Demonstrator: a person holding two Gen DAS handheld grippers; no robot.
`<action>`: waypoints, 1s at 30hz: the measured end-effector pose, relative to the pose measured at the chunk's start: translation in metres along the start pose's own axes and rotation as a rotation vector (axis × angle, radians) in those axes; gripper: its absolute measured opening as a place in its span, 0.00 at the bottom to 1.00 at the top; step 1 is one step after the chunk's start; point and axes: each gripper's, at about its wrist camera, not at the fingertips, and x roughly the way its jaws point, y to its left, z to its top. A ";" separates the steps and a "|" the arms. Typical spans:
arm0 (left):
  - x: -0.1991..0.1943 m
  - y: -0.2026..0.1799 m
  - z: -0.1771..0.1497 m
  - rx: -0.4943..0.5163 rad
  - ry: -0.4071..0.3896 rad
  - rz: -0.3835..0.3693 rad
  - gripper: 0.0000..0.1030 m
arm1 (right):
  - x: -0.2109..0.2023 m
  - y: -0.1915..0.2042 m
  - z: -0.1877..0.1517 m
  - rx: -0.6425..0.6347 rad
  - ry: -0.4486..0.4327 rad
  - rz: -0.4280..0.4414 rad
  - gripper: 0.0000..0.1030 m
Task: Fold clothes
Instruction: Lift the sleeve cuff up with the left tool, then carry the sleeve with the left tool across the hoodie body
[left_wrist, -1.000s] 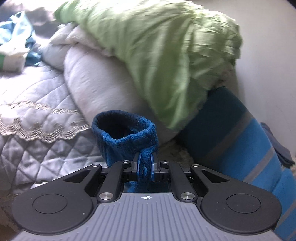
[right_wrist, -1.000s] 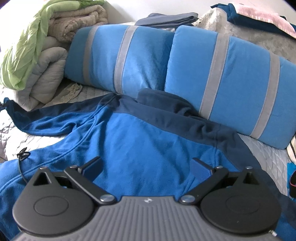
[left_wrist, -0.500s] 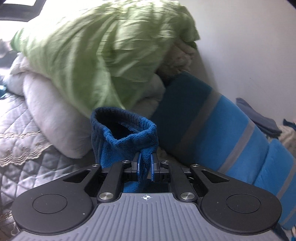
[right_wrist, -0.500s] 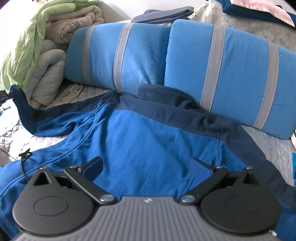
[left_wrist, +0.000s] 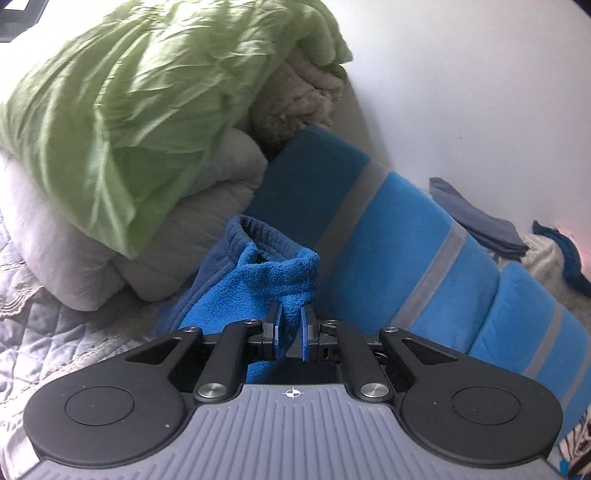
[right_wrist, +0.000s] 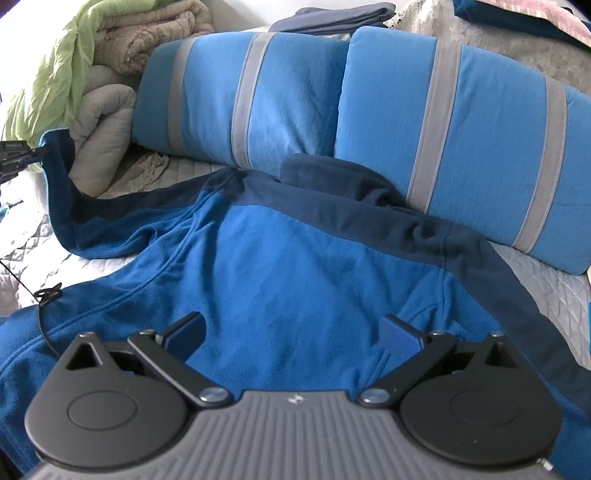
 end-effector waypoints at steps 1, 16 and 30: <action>0.001 -0.003 -0.001 0.008 0.005 -0.004 0.09 | 0.001 0.000 0.000 0.003 0.002 0.001 1.00; 0.017 -0.075 -0.004 0.135 0.047 -0.090 0.09 | 0.012 0.002 0.000 0.009 0.015 0.007 1.00; 0.022 -0.146 -0.019 0.265 0.110 -0.193 0.09 | 0.011 0.000 -0.002 0.007 0.020 0.019 1.00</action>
